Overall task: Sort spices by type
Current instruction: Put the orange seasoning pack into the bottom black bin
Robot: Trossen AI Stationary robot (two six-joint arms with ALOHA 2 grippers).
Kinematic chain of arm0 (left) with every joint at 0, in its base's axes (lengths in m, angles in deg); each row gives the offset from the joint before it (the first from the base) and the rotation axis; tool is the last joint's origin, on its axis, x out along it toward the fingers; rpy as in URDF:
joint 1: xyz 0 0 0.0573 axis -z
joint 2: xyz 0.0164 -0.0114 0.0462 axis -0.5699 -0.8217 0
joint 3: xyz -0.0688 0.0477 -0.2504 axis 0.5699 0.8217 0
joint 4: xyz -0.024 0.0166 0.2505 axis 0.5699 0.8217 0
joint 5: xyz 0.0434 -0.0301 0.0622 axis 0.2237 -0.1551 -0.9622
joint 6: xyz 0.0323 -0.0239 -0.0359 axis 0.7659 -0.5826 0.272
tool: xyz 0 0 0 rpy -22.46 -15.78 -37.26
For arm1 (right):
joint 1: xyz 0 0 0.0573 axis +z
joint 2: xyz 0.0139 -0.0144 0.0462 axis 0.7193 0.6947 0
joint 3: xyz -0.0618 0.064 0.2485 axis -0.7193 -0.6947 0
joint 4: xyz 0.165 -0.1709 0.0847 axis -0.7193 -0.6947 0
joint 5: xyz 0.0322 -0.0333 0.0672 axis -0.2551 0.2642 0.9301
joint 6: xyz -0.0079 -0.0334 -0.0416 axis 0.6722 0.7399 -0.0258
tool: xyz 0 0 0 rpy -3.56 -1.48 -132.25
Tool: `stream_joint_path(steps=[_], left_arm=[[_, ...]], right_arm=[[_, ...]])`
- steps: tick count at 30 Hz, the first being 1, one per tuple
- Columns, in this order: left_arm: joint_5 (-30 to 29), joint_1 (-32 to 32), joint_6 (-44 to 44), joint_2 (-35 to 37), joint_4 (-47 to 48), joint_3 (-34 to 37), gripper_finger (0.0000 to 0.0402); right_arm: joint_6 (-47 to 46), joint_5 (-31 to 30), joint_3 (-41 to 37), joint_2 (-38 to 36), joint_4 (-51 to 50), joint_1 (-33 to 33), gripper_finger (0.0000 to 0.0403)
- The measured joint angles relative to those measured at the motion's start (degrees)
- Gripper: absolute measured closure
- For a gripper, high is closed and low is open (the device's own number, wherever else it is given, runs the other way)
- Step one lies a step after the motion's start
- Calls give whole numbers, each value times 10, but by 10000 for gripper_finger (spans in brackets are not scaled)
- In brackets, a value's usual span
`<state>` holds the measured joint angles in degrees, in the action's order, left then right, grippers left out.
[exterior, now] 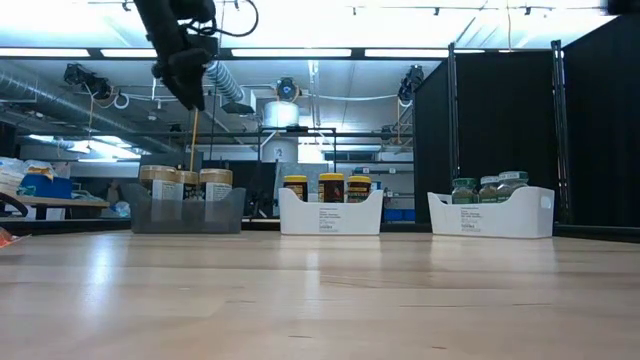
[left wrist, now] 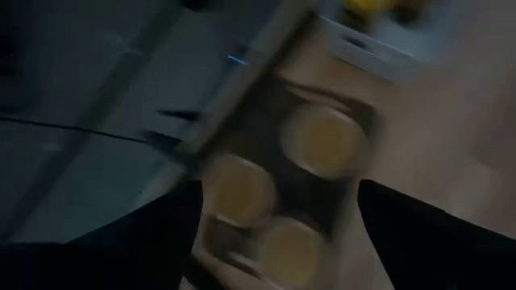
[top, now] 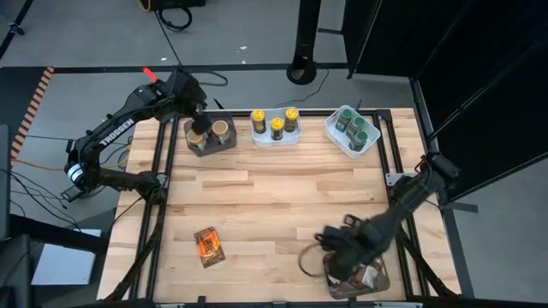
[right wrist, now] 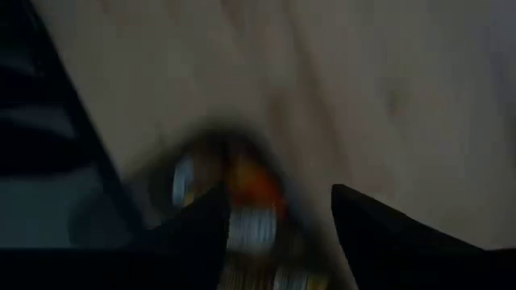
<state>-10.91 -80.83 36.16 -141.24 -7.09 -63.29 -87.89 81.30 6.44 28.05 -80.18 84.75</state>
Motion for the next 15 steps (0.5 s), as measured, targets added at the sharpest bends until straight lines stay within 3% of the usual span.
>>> stream_joint_path(steps=[4,6,10,15], left_arm=[[146,7,2,0,91,0,65],[188,25,5,0,132,0,65],[192,94,-4,15,160,19,65],[199,201,-94,49,150,99,65]], right_arm=[[79,-40,7,0,11,-55,166],[113,-48,7,0,9,-76,164],[165,-62,7,0,7,-98,164],[180,-64,7,0,-4,-105,167]])
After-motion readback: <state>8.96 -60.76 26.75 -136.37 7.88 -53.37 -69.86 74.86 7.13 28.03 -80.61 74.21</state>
